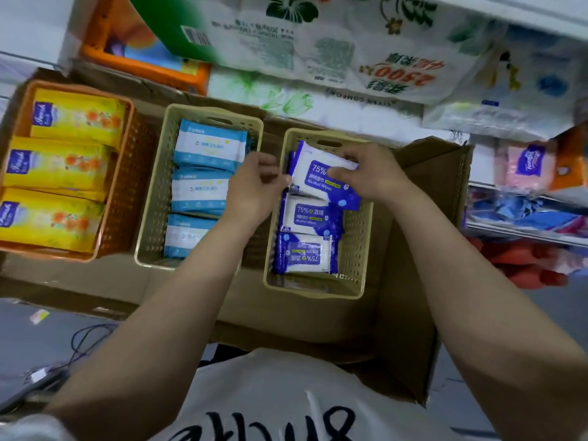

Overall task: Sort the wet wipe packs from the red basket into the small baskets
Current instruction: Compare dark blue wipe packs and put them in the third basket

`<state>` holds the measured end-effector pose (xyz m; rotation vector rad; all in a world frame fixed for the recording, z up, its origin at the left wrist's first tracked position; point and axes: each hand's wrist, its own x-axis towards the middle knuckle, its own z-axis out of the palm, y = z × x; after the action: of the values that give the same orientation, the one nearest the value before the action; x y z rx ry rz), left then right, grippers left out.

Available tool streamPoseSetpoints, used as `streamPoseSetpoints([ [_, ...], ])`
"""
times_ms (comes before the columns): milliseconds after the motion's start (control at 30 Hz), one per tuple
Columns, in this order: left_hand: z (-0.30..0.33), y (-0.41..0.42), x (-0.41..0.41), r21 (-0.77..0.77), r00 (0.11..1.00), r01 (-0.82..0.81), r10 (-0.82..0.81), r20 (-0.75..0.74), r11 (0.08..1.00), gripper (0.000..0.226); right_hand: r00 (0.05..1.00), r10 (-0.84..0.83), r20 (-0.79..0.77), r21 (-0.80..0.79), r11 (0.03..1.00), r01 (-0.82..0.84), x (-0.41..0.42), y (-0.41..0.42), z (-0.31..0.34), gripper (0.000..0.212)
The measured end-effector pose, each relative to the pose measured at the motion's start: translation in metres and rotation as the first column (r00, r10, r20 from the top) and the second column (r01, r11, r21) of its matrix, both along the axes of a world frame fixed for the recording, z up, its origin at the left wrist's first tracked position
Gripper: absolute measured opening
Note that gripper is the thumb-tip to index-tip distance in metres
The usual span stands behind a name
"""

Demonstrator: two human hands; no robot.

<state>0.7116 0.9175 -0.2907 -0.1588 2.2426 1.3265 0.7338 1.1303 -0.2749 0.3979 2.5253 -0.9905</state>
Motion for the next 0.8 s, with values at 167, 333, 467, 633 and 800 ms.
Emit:
streamPoseSetpoints([
  [167, -0.019, -0.001, 0.024, -0.147, 0.990, 0.139, -0.140, 0.006, 0.979, 0.052, 0.974, 0.124, 0.189, 0.079, 0.987, -0.141, 0.005, 0.003, -0.028, 0.032],
  [333, -0.027, 0.000, 0.021, -0.163, 0.984, 0.167, -0.174, -0.035, 0.973, 0.048, 0.949, 0.170, 0.266, 0.151, 0.965, -0.215, 0.013, -0.021, -0.070, 0.044],
  [467, -0.031, 0.000, 0.014, -0.091, 0.977, 0.211, -0.211, 0.015, 0.973, 0.052, 0.984, 0.074, 0.163, 0.264, 0.958, -0.116, 0.029, -0.025, -0.084, 0.040],
  [633, -0.036, -0.002, 0.009, -0.013, 0.972, 0.227, -0.226, 0.070, 0.974, 0.055, 0.990, 0.068, 0.125, 0.314, 0.944, -0.104, 0.039, -0.030, -0.083, 0.039],
  [800, -0.040, -0.002, 0.007, -0.028, 0.965, 0.260, -0.258, 0.050, 0.965, 0.054, 0.985, 0.047, 0.169, 0.368, 0.924, -0.107, 0.038, -0.036, -0.079, 0.039],
])
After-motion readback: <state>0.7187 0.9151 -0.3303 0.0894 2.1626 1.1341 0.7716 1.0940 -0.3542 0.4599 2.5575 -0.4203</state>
